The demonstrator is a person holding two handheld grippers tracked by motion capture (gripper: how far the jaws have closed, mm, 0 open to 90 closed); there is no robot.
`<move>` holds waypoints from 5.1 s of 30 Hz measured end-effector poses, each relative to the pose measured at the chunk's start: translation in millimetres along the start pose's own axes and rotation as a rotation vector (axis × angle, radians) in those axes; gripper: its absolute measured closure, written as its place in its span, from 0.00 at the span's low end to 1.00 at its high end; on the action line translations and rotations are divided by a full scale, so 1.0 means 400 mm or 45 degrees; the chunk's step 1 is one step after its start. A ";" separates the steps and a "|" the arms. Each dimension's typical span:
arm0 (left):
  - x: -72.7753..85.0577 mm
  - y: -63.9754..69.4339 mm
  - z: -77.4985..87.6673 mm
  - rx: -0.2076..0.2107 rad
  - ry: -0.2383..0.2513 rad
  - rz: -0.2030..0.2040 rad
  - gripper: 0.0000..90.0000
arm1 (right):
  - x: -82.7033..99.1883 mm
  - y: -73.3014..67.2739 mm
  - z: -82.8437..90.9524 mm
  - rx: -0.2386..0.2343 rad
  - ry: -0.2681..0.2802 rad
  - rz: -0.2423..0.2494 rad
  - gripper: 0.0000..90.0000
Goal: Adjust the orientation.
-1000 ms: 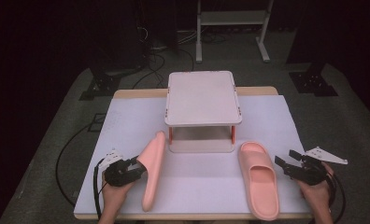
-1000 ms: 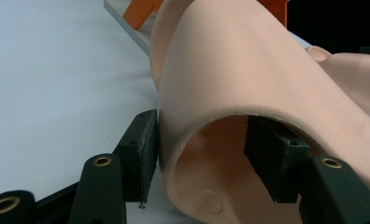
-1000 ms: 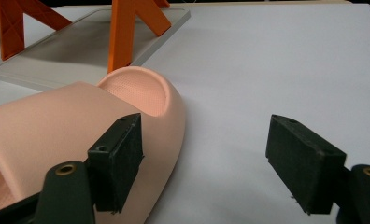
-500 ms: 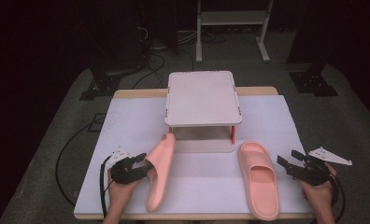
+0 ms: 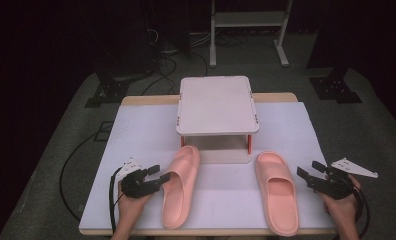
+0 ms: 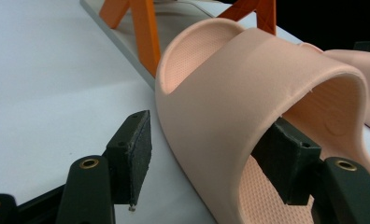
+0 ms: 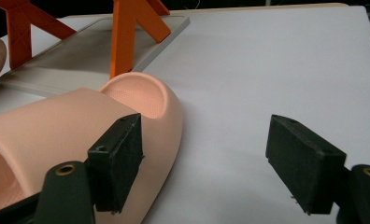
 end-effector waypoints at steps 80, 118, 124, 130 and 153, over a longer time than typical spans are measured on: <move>-0.002 0.038 -0.002 -0.102 0.038 -0.058 0.78 | 0.029 -0.130 0.058 -0.146 0.027 0.129 0.30; -0.018 0.053 0.017 -0.073 0.086 -0.077 0.78 | 0.044 -0.130 -0.034 0.051 -0.098 0.193 0.67; -0.017 0.054 0.015 -0.066 0.087 -0.076 0.78 | 0.044 -0.134 -0.028 0.043 -0.101 0.201 0.76; -0.017 0.056 0.019 -0.051 0.090 -0.072 0.78 | 0.039 -0.138 -0.016 0.020 -0.088 0.189 0.81; -0.023 0.070 0.028 0.033 0.113 -0.068 0.80 | 0.020 -0.183 0.006 -0.067 -0.061 0.216 0.88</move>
Point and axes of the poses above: each handheld gripper's, and its own axes: z roughly backward along the jaws, x roughly out of its underside, y roughly to its right, the point moved 6 cm from there along -z, roughly forward along the jaws, and after that the axes turned 7 degrees about -y, right-handed, at the moved point
